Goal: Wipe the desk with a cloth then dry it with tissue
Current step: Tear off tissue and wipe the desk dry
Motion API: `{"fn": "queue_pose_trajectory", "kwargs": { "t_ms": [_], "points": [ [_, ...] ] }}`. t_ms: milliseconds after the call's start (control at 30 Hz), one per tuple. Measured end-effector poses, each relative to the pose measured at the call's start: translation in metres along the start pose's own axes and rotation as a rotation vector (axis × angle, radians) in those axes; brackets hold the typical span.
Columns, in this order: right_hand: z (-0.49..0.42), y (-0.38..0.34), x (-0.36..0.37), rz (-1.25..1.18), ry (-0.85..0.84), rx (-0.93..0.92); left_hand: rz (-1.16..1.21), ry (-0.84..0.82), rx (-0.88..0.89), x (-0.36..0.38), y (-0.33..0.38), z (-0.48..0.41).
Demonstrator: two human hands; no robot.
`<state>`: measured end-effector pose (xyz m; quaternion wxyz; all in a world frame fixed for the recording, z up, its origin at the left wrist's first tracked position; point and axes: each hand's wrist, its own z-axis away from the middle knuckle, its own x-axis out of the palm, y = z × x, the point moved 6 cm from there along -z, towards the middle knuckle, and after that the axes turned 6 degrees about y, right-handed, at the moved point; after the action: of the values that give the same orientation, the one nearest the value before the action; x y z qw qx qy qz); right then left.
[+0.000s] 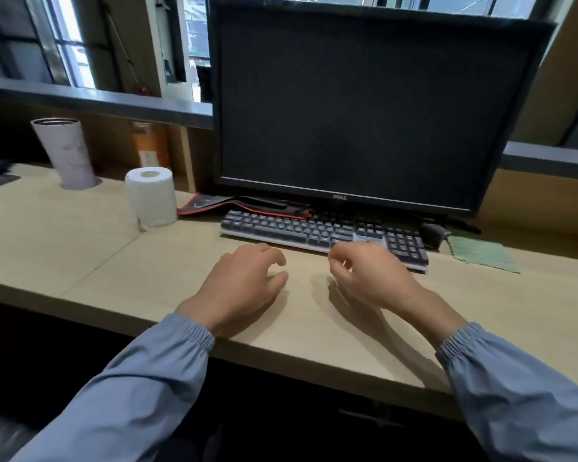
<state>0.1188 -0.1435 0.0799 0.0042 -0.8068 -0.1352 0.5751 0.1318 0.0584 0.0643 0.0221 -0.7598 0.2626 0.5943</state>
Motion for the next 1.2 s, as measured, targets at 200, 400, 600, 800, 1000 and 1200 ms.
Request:
{"fn": "queue_pose_trajectory", "kwargs": {
  "t_ms": [200, 400, 600, 800, 1000, 1200],
  "points": [
    [-0.043, -0.092, 0.039, -0.028, -0.045, -0.125, 0.016, 0.113, -0.189, -0.031, -0.082, 0.017],
    [-0.081, -0.161, 0.061, -0.086, -0.094, -0.175, 0.177, 0.341, -0.431, -0.069, -0.179, 0.014],
    [-0.118, -0.206, 0.072, -0.071, -0.103, -0.193, 0.254, 0.36, -0.512, -0.073, -0.216, -0.03],
    [-0.151, -0.229, 0.084, -0.105, -0.099, -0.167, 0.348, 0.43, -0.619, -0.055, -0.256, -0.053],
    [-0.171, -0.234, 0.095, -0.15, -0.092, -0.139, 0.454, 0.459, -0.683, -0.048, -0.292, -0.066],
    [-0.179, -0.226, 0.102, -0.174, -0.098, -0.108, 0.573, 0.474, -0.675, -0.041, -0.305, -0.085]
  ]
}}
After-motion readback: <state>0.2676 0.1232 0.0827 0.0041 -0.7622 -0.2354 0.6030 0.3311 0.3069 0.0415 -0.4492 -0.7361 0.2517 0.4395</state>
